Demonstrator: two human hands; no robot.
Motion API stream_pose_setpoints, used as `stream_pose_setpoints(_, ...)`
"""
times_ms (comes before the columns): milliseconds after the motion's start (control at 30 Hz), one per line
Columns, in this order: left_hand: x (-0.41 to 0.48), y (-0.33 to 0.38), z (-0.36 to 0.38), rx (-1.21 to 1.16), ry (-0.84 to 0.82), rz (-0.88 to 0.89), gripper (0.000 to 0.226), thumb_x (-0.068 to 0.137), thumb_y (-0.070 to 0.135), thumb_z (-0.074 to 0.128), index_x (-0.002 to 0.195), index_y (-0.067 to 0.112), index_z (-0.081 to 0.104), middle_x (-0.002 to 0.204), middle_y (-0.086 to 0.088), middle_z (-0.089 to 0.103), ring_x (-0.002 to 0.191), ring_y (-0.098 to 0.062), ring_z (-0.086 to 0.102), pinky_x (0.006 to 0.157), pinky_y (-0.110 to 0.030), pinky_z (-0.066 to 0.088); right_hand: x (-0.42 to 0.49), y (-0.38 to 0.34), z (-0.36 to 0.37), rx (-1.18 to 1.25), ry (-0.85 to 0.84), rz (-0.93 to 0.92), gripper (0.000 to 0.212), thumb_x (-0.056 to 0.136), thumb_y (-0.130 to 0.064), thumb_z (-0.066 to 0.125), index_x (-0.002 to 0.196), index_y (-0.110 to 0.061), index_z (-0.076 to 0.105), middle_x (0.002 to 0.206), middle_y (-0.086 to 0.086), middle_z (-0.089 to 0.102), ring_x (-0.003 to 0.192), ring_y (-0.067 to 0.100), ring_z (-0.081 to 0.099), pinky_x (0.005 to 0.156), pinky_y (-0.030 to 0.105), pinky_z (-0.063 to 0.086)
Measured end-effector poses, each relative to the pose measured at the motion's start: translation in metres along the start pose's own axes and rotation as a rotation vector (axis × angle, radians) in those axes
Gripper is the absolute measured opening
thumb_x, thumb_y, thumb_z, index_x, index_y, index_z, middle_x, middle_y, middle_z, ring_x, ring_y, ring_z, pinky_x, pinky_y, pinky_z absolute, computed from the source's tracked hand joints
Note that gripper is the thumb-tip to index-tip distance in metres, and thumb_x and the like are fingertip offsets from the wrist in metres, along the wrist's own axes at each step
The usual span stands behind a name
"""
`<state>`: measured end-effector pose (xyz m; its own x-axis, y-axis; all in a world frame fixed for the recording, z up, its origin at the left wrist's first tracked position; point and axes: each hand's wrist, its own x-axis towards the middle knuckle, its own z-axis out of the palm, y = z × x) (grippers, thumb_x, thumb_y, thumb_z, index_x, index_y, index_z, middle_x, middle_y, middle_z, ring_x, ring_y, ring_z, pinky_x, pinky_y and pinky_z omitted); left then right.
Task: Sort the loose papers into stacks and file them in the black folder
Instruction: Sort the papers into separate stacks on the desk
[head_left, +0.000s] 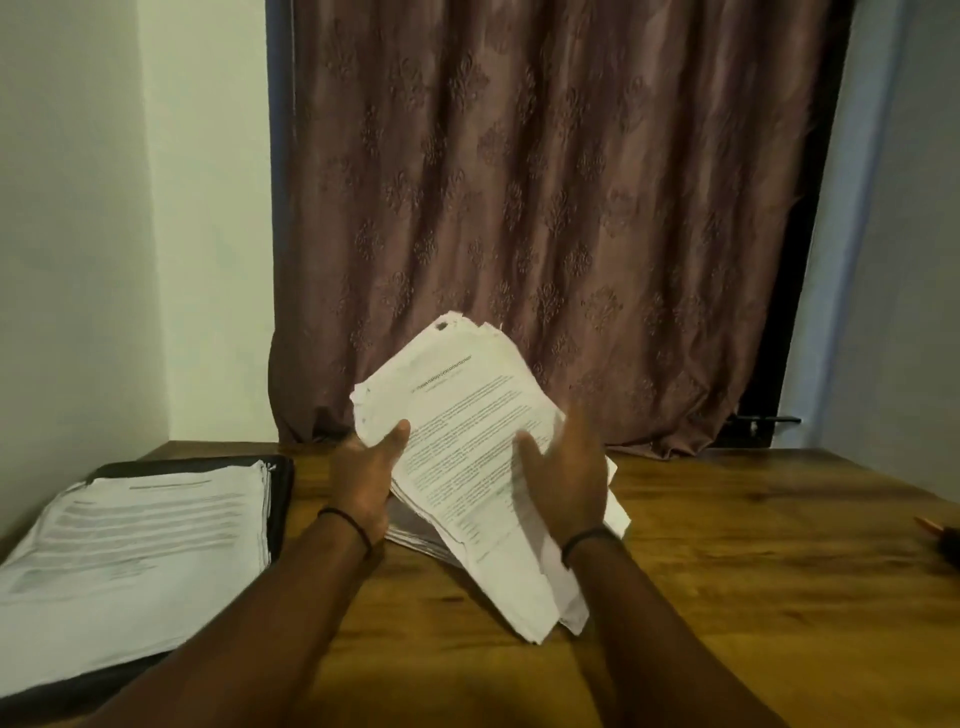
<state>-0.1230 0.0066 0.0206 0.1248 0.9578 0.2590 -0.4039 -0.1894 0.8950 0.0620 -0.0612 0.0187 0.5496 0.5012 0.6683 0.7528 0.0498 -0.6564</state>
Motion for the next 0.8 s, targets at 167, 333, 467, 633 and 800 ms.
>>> stream_pose_setpoints(167,0.002,0.047,0.004,-0.065,-0.098,0.050,0.035,0.087,0.020,0.069,0.118,0.006,0.065,0.114,-0.016,0.070,0.099,-0.035,0.069,0.088,-0.052,0.054,0.042,-0.019,-0.042,0.379,-0.255,0.072,0.083,0.074,-0.052,0.080,0.139,-0.017,0.042,0.125,0.002,0.064,0.110,0.021,0.064,0.091,0.038,0.055)
stream_pose_setpoints(333,-0.006,0.084,0.012,-0.119,-0.162,0.083,0.021,0.091,0.026,0.067,0.107,0.013,0.068,0.103,-0.012,0.074,0.090,-0.032,0.072,0.080,-0.049,0.057,0.031,-0.048,-0.053,0.699,-0.307,0.026,0.021,0.086,-0.009,0.073,0.106,-0.004,0.069,0.099,0.006,0.075,0.086,0.015,0.073,0.077,0.033,0.060)
stream_pose_setpoints(467,-0.013,0.121,0.015,-0.111,-0.205,0.196,0.009,0.093,0.020,0.063,0.096,0.016,0.070,0.092,-0.006,0.076,0.082,-0.024,0.073,0.078,-0.041,0.059,0.027,-0.065,-0.049,0.868,-0.187,0.066,0.016,0.089,-0.009,0.071,0.105,-0.009,0.070,0.101,0.009,0.075,0.094,0.024,0.072,0.082,0.038,0.060)
stream_pose_setpoints(633,-0.033,0.104,-0.013,0.009,-0.244,0.136,0.019,0.091,0.014,0.063,0.108,0.008,0.068,0.100,-0.009,0.075,0.088,-0.027,0.073,0.070,-0.032,0.060,-0.007,-0.059,-0.043,0.939,-0.215,0.117,0.032,0.091,-0.018,0.070,0.120,-0.005,0.065,0.109,0.006,0.074,0.101,0.020,0.071,0.084,0.032,0.059)
stream_pose_setpoints(800,-0.047,0.058,-0.036,0.035,-0.199,-0.003,0.022,0.089,0.008,0.065,0.111,0.003,0.067,0.105,-0.016,0.073,0.091,-0.033,0.072,0.071,-0.037,0.061,-0.061,-0.028,-0.013,0.855,-0.296,0.196,0.031,0.092,-0.019,0.069,0.121,-0.010,0.064,0.111,0.003,0.073,0.104,0.021,0.070,0.087,0.033,0.058)
